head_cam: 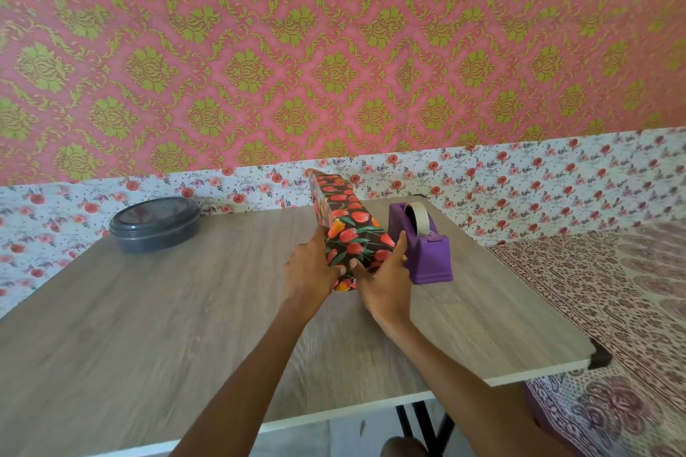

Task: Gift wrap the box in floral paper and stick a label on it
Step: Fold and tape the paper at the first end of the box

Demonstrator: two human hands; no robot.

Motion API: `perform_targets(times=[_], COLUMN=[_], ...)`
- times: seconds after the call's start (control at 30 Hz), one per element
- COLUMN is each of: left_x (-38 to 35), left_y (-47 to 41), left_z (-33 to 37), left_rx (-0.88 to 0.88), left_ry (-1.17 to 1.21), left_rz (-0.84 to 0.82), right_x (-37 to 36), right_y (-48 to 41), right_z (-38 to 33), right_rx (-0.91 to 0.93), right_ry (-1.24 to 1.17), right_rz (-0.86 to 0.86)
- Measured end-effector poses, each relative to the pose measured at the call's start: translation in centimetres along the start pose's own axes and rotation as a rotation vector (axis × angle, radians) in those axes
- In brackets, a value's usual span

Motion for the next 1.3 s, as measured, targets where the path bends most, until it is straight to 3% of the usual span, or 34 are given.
perform_targets(times=[0.4,0.5,0.63,0.73,0.87,1.3], left_x=[0.0,0.3,1.6,2.1,1.4,0.4], left_y=[0.4,0.8,0.9,0.8,0.7,0.2], left_z=[-0.8,-0.9,-0.1,0.6,0.6,0.2], left_rx=[0.014,0.019,0.012,0.011,0.027,0.011], left_ry=[0.049,0.124,0.104,0.041,0.012,-0.009], left_rz=[-0.037,-0.031,0.043,0.106,0.119,0.083], right_x=[0.6,1.5,3.2,3.0,2.8,0.9], right_y=[-0.2,0.0,-1.1,-2.0,-2.1,-3.1], right_z=[0.9,0.5,-0.7,-1.4,-2.5,-2.3], right_rx=[-0.169,-0.199,-0.067,0.056,0.156,0.235], right_ry=[0.105,0.237,0.252,0.083,0.117,0.150], right_rz=[-0.089,-0.128,-0.032,-0.054,-0.063,-0.196])
Point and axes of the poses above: each hand's wrist, its own y-axis away from the middle knuckle, its own x-axis out of the back of the hand, z = x × y, the point moved 8 cm from there along -y, towards the middle knuckle, and after that the axes turned 5 degrees about -z, right-handed, at the moved point
